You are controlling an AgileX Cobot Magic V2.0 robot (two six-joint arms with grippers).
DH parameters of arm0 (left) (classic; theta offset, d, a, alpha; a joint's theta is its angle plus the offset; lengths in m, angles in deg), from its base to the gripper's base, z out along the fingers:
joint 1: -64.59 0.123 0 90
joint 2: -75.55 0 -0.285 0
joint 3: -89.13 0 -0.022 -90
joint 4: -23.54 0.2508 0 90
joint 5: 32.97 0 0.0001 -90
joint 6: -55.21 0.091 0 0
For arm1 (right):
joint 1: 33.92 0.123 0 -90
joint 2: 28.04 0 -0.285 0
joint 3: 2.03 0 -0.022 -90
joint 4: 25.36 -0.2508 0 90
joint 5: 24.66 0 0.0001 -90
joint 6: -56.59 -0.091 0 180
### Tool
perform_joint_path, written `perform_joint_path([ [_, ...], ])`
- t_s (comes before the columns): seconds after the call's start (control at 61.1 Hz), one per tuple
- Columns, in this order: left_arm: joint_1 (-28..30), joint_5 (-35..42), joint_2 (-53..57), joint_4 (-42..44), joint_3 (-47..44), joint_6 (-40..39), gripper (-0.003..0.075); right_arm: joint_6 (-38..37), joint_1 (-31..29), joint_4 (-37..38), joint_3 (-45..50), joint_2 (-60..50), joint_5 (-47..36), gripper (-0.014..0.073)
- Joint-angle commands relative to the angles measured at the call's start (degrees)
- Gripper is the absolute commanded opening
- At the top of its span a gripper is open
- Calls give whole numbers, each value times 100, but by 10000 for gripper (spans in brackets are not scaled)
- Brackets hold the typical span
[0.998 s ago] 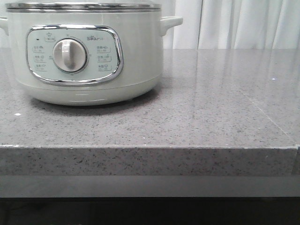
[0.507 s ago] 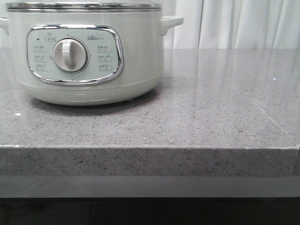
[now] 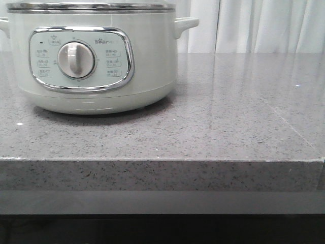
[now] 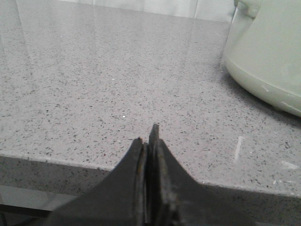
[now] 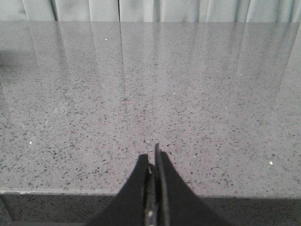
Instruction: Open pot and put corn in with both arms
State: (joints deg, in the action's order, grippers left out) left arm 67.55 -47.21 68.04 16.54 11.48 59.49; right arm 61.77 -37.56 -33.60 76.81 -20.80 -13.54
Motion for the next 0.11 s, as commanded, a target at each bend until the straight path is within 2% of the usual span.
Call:
perform_joint_path([
  [0.0,-2,510,147,-63,4,-38,-18,20,-30,63,-19,-122,-429,-69],
  [0.098,-2,510,147,-63,4,-38,-18,20,-30,63,-19,-122,-429,-69],
])
